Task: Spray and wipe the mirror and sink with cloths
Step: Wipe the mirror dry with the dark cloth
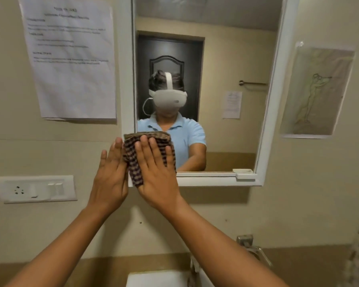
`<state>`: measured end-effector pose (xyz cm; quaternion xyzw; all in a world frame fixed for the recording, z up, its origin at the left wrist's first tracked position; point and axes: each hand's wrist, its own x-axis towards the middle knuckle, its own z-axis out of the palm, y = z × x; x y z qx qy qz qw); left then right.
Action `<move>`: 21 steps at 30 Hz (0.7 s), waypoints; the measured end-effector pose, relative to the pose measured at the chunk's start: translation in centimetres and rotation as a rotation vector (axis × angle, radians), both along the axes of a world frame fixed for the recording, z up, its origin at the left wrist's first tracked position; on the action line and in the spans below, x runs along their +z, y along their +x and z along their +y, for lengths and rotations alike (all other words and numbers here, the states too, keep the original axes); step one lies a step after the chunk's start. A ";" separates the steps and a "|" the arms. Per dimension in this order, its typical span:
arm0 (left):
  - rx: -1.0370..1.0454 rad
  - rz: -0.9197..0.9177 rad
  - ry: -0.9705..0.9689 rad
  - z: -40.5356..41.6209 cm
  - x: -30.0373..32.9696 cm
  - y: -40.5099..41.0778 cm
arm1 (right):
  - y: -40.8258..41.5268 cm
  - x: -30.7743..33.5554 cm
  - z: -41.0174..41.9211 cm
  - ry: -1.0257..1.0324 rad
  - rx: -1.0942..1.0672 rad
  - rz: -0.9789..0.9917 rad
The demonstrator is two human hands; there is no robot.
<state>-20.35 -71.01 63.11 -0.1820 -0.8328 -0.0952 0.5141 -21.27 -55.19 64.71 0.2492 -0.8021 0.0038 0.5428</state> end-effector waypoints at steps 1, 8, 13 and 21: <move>0.001 0.013 0.008 -0.1 -0.2 0.0 | 0.0 -0.4 0.4 0.035 0.003 0.009; 0.029 0.024 0.025 0.9 -0.4 -0.1 | -0.5 -0.2 7.5 0.075 -0.079 0.011; 0.044 0.006 0.054 1.4 -0.5 -0.1 | -0.8 0.3 13.4 -0.028 -0.150 -0.007; 0.062 -0.001 0.076 2.2 -0.4 -0.3 | -0.6 1.8 20.7 -0.267 -0.240 -0.052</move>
